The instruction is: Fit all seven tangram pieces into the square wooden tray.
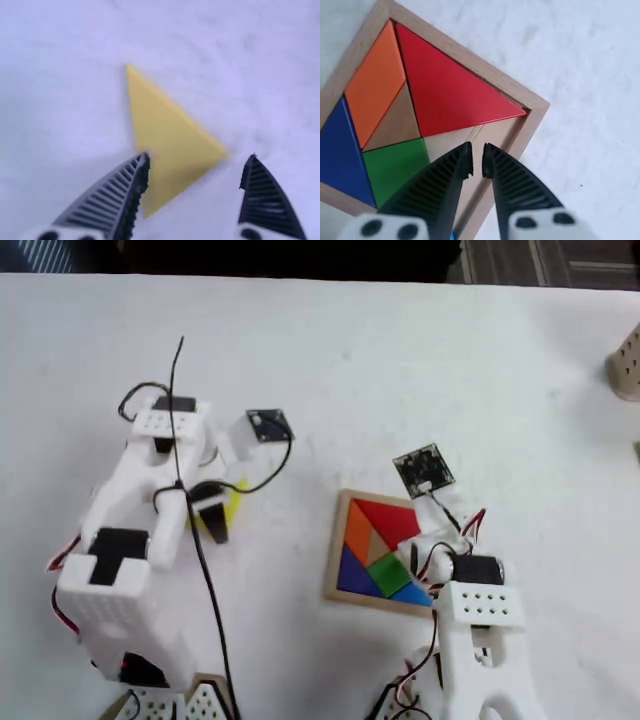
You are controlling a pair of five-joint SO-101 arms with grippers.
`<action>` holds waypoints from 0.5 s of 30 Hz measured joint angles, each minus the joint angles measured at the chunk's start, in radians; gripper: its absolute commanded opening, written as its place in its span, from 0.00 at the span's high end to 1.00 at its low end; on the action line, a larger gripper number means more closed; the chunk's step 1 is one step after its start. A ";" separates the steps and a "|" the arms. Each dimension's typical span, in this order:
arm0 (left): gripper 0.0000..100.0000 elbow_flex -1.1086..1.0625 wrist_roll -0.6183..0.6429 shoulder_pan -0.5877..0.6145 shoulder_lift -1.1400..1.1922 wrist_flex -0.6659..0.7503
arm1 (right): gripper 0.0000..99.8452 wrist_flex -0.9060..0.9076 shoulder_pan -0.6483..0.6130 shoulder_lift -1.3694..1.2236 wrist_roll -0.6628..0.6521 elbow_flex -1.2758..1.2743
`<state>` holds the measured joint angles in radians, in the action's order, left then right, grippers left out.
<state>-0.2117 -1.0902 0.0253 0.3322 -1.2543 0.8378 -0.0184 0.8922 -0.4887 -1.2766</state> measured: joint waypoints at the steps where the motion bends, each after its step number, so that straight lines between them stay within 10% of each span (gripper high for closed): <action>1: 0.70 -0.015 0.000 0.000 -0.006 0.028 | 0.95 0.000 0.000 0.000 0.000 0.000; 15: 0.73 -0.057 0.000 -0.005 -0.011 0.124 | 0.95 0.000 0.000 0.000 0.000 -0.012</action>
<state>-0.2685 -1.0902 0.0207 0.3214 -1.1301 0.8378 -0.0184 0.8922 -0.4887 -1.2889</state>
